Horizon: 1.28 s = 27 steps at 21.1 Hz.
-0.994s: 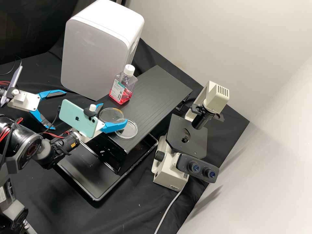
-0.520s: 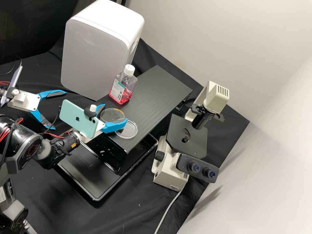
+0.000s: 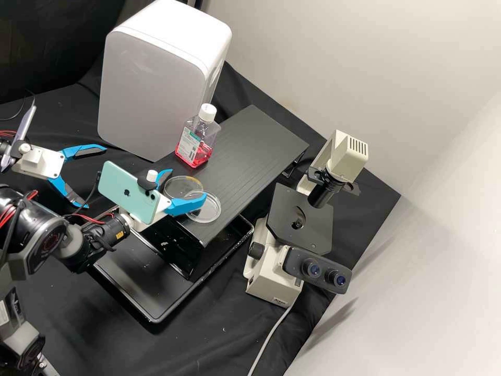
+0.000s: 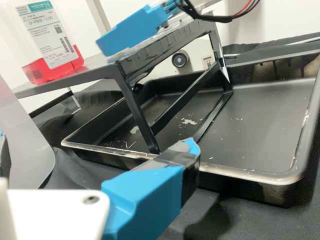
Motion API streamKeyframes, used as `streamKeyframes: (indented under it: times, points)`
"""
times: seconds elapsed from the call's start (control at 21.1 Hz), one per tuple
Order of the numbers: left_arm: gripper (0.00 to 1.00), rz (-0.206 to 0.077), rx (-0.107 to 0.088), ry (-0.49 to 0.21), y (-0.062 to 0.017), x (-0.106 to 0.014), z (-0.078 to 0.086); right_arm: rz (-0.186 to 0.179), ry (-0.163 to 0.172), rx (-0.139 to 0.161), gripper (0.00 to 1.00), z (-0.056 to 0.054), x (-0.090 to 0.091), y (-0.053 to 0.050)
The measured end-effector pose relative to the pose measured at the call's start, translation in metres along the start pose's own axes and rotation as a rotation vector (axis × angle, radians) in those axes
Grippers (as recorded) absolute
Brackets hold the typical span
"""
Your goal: Place the lid on the petri dish
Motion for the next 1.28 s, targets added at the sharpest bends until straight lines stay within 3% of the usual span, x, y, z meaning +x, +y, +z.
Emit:
streamKeyframes:
  times: [0.24,0.57,0.71,0.85,0.99,1.14,1.28]
  points:
    - [1.00,-0.001,0.000,0.000,-0.0004,0.000,0.000,0.042,-0.040,0.054,0.00,0.010,-0.003,0.011]
    - [1.00,-0.001,0.000,0.000,-0.0004,0.000,0.000,0.070,-0.069,0.086,0.00,0.018,-0.002,0.018]
    - [1.00,-0.001,0.000,0.000,-0.0004,0.000,0.000,0.073,-0.068,0.105,0.00,0.021,-0.002,0.020]
    - [1.00,-0.001,0.000,0.000,-0.0004,0.000,0.000,0.054,-0.074,0.126,0.00,0.025,0.000,0.016]
    - [1.00,-0.001,0.000,0.000,-0.0004,0.000,0.000,0.041,-0.088,0.172,0.00,0.029,0.003,0.014]
    - [1.00,-0.001,0.000,0.000,-0.0004,0.000,0.000,0.009,-0.074,0.247,0.00,0.030,0.008,0.011]
    - [1.00,-0.001,0.000,0.000,-0.0004,0.000,0.000,-0.007,-0.065,0.291,0.00,0.031,0.010,0.010]
